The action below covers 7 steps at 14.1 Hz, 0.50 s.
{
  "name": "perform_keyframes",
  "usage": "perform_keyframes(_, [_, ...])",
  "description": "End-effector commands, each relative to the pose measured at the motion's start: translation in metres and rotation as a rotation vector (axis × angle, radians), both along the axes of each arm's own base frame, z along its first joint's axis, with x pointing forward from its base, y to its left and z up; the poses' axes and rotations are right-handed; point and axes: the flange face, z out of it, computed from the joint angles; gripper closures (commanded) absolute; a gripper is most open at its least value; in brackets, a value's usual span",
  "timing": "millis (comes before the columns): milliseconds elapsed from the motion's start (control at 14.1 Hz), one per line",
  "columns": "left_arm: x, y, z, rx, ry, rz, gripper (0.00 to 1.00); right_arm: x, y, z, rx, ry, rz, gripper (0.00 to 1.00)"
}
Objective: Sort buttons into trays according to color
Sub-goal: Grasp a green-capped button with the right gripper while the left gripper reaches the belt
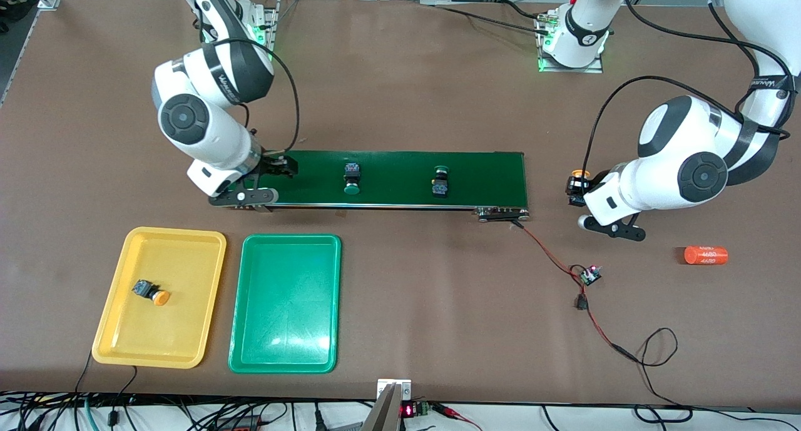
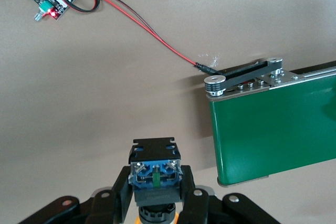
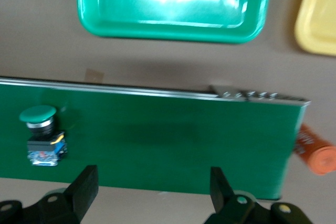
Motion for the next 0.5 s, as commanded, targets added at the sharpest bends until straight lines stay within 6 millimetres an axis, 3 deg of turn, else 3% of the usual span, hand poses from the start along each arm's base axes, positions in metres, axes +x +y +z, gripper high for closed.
perform_keyframes(0, [-0.002, 0.001, 0.001, -0.002, 0.001, 0.020, 1.00, -0.008, 0.017, -0.015, 0.011, 0.043, -0.010, 0.05])
perform_keyframes(425, [-0.004, -0.009, 0.002, 0.006, -0.002, 0.008, 1.00, -0.017, 0.037, -0.032, 0.038, 0.082, -0.006, 0.05])
